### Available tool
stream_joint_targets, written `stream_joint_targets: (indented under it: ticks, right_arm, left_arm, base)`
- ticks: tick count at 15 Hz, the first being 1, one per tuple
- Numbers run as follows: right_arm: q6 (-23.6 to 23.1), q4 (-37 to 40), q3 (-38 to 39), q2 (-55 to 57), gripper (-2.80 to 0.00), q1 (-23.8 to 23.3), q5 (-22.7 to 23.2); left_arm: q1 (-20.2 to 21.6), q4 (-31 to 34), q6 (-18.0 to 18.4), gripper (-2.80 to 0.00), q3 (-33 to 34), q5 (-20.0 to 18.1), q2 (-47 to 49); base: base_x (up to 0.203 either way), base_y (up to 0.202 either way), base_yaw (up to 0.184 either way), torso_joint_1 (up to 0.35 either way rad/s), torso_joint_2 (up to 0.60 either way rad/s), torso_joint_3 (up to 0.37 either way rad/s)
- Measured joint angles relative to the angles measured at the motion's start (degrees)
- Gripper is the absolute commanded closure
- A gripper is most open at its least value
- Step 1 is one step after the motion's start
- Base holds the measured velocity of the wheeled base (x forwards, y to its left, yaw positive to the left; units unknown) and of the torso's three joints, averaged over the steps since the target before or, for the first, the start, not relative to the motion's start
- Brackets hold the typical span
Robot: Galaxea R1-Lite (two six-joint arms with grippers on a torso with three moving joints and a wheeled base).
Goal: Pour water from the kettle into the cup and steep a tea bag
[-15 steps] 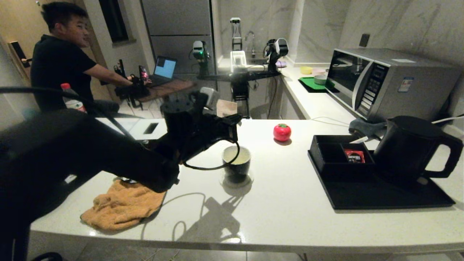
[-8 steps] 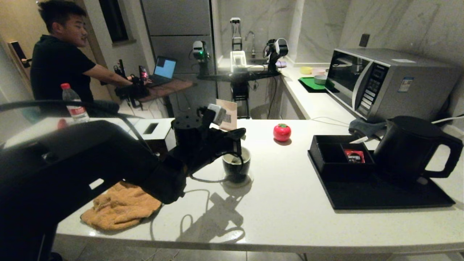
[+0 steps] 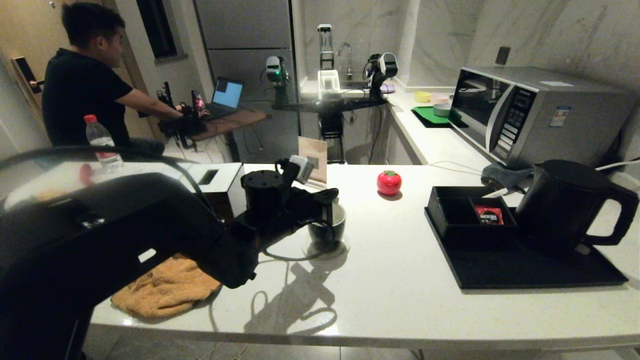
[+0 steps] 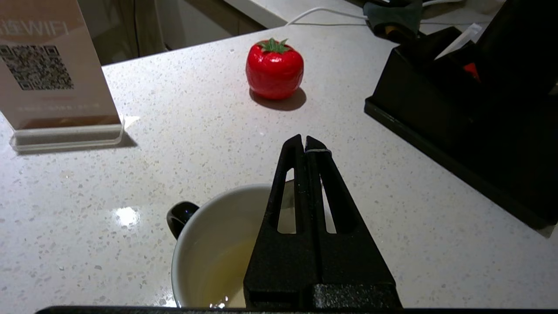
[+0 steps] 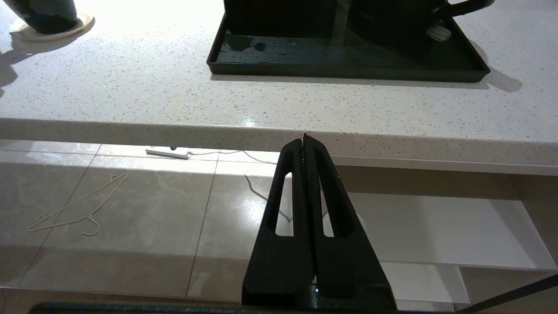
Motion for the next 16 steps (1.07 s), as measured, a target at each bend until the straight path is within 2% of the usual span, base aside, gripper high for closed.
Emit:
stream_joint_targets:
  ticks: [9, 16]
  right_arm:
    - [0.0, 0.0, 0.0, 0.0, 0.00, 0.0, 0.0]
    - [0.0, 0.0, 0.0, 0.0, 0.00, 0.0, 0.0]
  left_arm:
    - [0.1, 0.0, -0.2, 0.00, -0.8, 0.0, 2.2]
    - [0.2, 0.3, -0.4, 0.00, -4.6, -0.2, -2.0]
  base:
    - [0.000, 0.000, 0.000, 0.000, 0.00, 0.000]
    - [0.000, 0.000, 0.000, 0.000, 0.00, 0.000]
